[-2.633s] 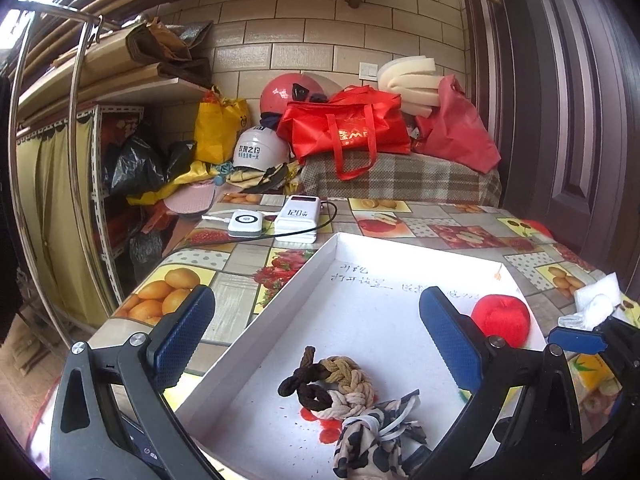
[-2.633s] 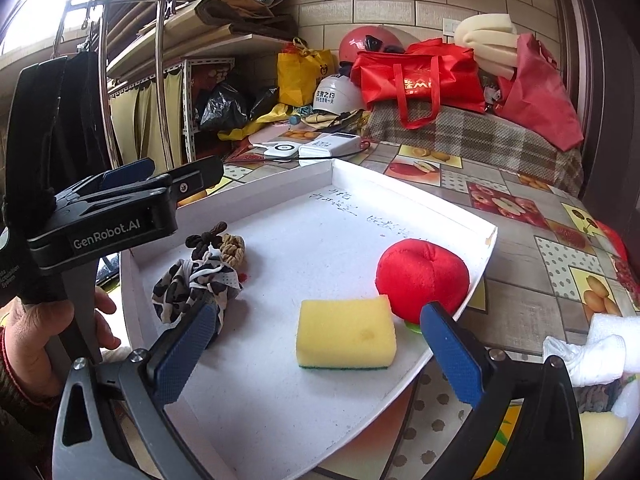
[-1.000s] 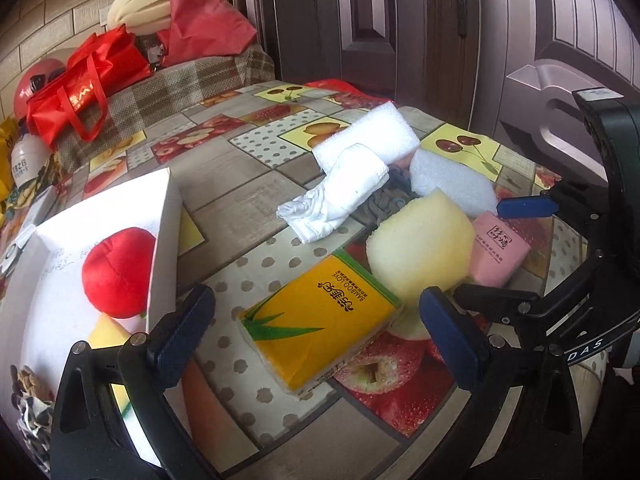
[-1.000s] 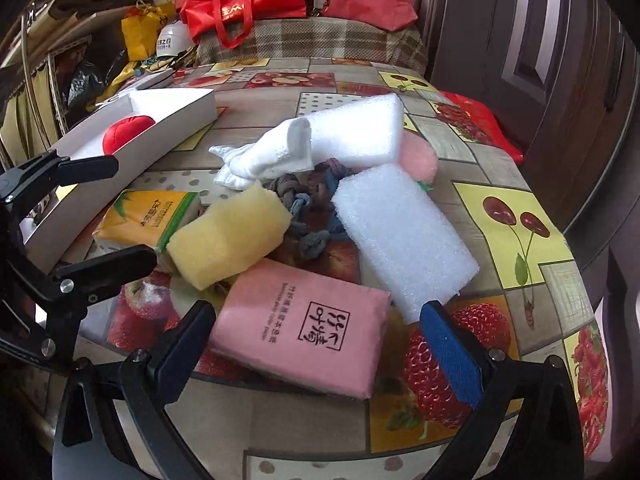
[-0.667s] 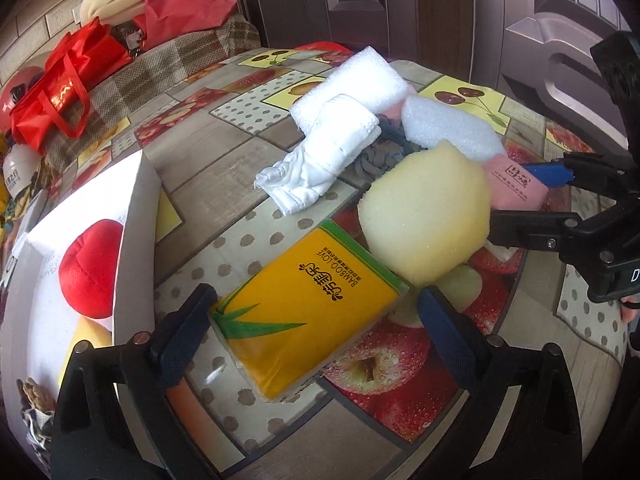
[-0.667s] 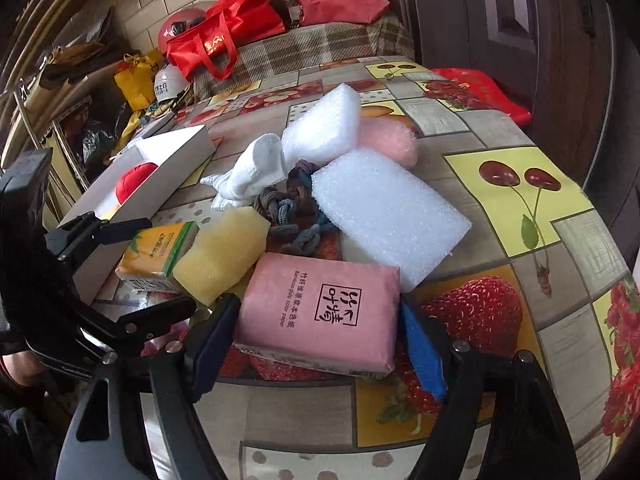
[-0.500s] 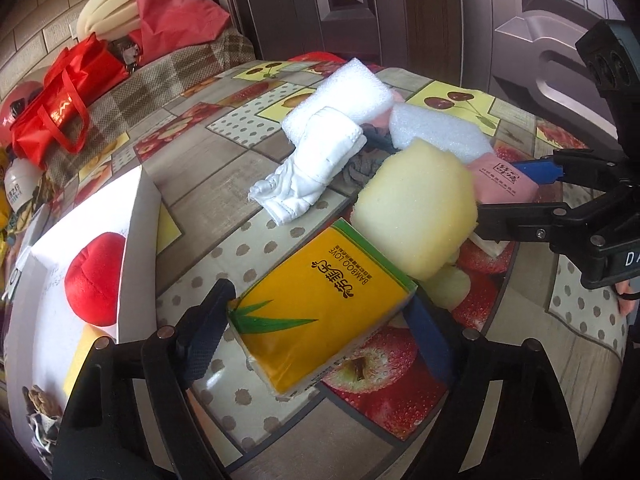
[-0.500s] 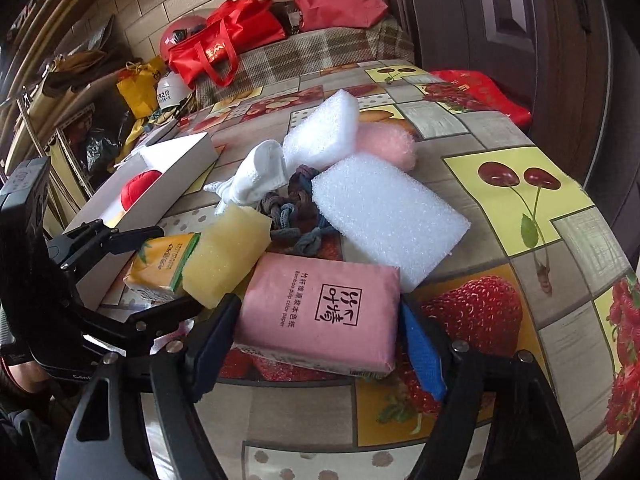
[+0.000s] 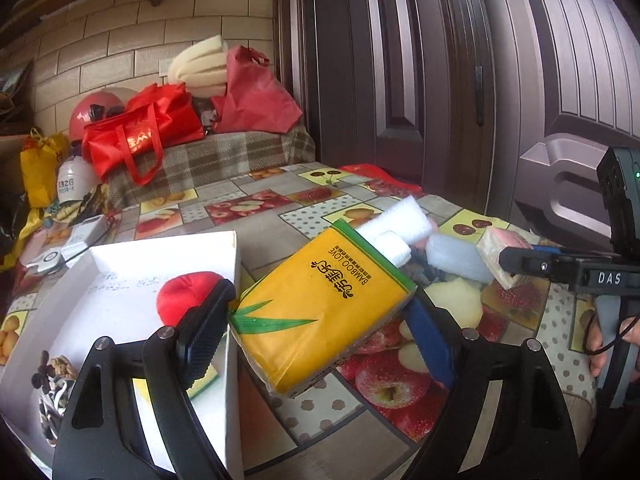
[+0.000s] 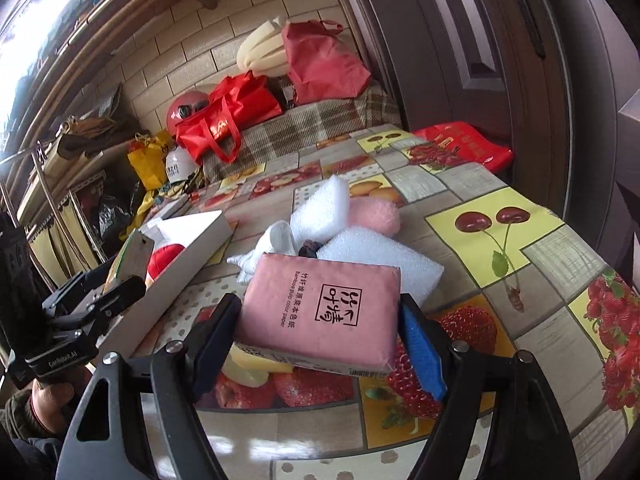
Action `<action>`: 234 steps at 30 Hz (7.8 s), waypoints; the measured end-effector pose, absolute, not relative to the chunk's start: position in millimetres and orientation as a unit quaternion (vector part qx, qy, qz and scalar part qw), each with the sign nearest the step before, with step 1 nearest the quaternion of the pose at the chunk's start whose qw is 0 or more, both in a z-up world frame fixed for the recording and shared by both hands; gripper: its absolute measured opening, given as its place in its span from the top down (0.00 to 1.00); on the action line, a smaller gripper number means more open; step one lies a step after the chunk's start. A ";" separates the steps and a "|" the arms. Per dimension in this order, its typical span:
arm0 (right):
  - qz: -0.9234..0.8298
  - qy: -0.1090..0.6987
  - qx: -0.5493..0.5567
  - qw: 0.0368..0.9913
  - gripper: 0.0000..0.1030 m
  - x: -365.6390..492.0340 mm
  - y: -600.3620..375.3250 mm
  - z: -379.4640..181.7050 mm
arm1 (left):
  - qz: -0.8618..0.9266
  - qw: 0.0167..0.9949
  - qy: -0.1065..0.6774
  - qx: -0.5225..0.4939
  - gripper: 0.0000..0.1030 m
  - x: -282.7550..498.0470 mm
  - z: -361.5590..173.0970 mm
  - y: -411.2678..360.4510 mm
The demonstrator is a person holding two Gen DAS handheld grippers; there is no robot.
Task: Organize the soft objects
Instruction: 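Grasp the yellow tissue pack with the left tool while the right tool grasps the pink tissue pack, then carry the yellow and pink tissue packs into the white tray and open both tools, then move both open tools back over the remaining soft items, then grasp the pale yellow foam with the left tool while the right tool grasps white foam, then carry the pale yellow foam and white foam block into the white tray and open both tools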
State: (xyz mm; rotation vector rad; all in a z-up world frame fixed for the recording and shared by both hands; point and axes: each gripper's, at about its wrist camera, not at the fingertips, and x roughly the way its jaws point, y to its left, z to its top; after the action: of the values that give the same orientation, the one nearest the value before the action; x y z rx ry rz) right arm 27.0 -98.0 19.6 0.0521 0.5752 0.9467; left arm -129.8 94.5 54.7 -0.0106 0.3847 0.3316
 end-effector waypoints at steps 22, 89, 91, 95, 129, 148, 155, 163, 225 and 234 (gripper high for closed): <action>0.481 0.152 -0.022 0.863 0.24 -15.8 -35.3 45.8 | 0.259 0.952 0.157 -0.045 0.17 -195.7 52.8 166.0; 0.602 0.218 -0.174 0.748 0.27 -87.5 164.8 17.5 | 0.397 0.891 0.162 -0.148 0.17 -228.4 44.9 267.5; 0.606 0.199 -0.183 0.748 0.25 -95.3 163.4 19.2 | 0.403 0.891 0.160 -0.131 0.16 -226.7 45.7 260.9; 0.603 0.179 -0.186 0.754 0.19 -100.6 160.8 21.2 | 0.416 0.889 0.156 -0.111 0.09 -226.8 46.9 252.8; 0.584 0.183 -0.155 0.775 0.00 -93.9 143.8 22.2 | 0.436 0.881 0.130 -0.128 0.00 -240.5 48.4 251.8; 0.538 0.184 -0.111 0.815 0.00 -43.3 34.1 31.0 | 0.307 0.935 0.171 -0.046 0.00 -195.2 51.1 160.3; 0.455 0.211 -0.094 0.860 0.00 41.2 -34.5 32.1 | 0.221 0.950 0.222 0.011 0.00 -147.5 46.5 107.7; 0.474 0.250 -0.130 0.834 0.00 91.7 -67.4 25.1 | 0.090 0.948 0.306 -0.023 0.00 -81.3 32.0 76.3; 0.519 0.161 -0.094 0.834 0.37 -18.8 -19.4 40.0 | 0.205 0.957 0.204 -0.023 0.39 -150.6 48.8 126.0; 0.534 0.179 -0.107 0.820 0.37 -31.0 7.4 34.8 | 0.243 0.948 0.200 -0.050 0.39 -180.2 46.1 162.7</action>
State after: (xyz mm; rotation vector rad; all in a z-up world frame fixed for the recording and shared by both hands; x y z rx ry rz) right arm -31.0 7.4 34.8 -0.2269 0.3803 1.1371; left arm -180.2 162.7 46.1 -0.1022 0.4074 0.4955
